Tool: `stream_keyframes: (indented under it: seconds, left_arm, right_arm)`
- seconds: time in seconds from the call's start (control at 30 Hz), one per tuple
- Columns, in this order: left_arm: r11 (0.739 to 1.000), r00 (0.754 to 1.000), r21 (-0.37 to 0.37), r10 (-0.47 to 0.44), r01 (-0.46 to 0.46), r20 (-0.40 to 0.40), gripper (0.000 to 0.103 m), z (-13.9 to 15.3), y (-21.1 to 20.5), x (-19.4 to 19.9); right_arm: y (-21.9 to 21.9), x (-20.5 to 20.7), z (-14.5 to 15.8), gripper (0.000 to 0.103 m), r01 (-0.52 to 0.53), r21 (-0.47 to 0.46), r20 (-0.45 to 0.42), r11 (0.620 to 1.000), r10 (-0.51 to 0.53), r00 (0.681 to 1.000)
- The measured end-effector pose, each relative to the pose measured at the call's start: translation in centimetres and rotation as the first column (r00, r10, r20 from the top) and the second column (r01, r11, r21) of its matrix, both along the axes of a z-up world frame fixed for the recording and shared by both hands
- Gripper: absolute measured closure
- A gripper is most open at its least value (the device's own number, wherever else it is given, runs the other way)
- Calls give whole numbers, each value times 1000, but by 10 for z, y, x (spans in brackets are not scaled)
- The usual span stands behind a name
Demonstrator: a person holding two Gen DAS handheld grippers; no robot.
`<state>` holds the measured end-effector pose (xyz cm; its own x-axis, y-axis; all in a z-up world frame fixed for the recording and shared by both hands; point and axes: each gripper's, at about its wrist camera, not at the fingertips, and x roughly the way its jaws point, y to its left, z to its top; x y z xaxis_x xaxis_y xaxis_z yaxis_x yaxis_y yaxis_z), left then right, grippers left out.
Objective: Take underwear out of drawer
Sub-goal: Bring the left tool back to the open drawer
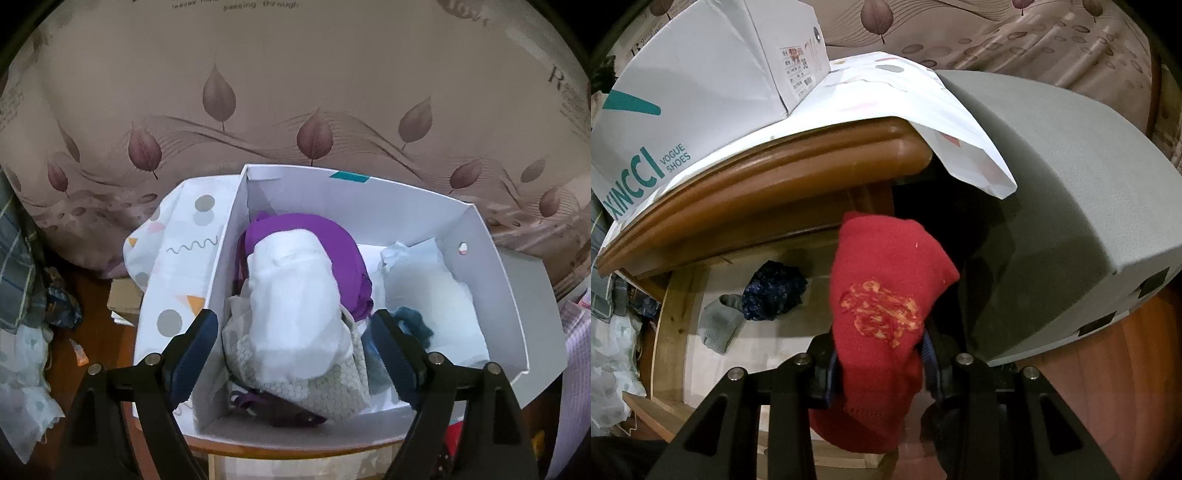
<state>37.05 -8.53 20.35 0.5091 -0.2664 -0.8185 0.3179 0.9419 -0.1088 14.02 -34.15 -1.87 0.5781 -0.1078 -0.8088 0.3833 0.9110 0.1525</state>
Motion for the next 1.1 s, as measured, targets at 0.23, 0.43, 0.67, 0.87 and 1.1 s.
stream_keyframes:
  seconds: [0.23,0.43,0.67,0.87,1.1]
  left_arm:
    - [1000,994,-7,-13,13,104,20,29,13,-33]
    - [999,969,51,-24,12,248,20,43,31,-86]
    - [992,948,121,-23,-16,316,14,4,62,-142]
    - [988,972,148,13,-49,234,14,-73,77,-159]
    - [974,970,149,137,-168,202,14,-128,92,-156]
  right_arm:
    - [0,1,-1,66,-6,-7,-3,1000,6,1000]
    - [2,1,-2,66,-9,-10,-7,1000,9,1000]
    - [5,0,-1,66,-18,-6,10,1000,18,1000]
    - [13,-2,5,66,-44,-35,43,998,46,998]
    - [23,-5,15,66,-81,-89,75,993,88,993]
